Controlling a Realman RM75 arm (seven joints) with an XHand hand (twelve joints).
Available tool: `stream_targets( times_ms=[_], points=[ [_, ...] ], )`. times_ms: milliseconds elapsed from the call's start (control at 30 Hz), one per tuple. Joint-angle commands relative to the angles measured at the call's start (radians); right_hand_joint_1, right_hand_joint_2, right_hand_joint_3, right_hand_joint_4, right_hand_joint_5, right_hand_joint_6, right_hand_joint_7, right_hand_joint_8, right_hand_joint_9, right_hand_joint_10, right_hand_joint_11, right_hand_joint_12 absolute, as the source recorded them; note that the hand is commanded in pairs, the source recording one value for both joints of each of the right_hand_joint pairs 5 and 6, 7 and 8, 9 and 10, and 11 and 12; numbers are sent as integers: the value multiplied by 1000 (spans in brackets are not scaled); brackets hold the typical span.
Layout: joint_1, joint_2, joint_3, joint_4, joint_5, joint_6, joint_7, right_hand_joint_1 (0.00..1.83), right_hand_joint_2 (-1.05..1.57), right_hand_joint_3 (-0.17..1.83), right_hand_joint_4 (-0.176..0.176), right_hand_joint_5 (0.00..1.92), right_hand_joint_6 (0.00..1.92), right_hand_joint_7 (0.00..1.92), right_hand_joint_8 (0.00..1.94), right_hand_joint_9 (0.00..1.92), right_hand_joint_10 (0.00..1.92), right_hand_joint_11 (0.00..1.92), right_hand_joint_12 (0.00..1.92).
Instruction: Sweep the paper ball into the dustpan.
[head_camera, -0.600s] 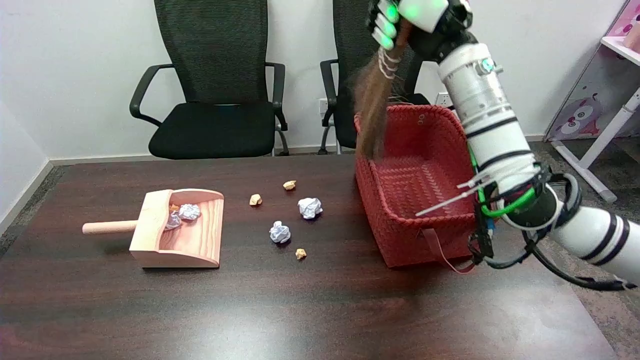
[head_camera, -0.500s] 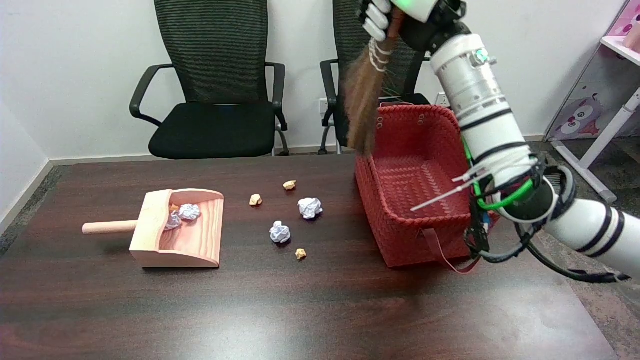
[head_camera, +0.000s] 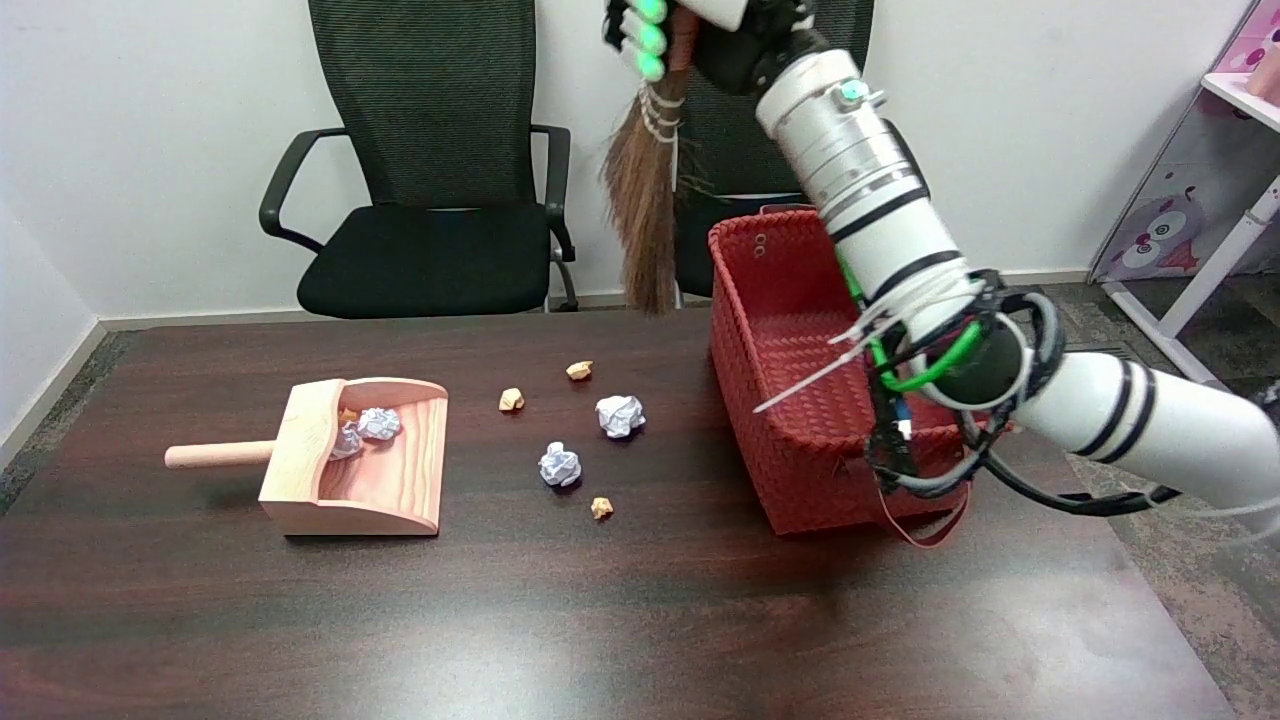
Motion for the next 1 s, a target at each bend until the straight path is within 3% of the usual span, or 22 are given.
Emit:
stream_targets(
  times_ms=[33, 333, 1000],
  points=[
    [50, -211, -184, 260, -46, -88, -20, 854, 1325, 1504, 176, 1920, 1920, 1920, 1920, 1920, 1920, 1920, 1920],
    [-41, -268, -175, 320, -49, -205, -19, 855, 1334, 1484, 176, 1920, 1920, 1920, 1920, 1920, 1920, 1920, 1920],
    [-178, -247, -159, 375, -140, -266, -20, 807, 1378, 1515, 176, 1920, 1920, 1920, 1920, 1920, 1920, 1920, 1920]
  ],
)
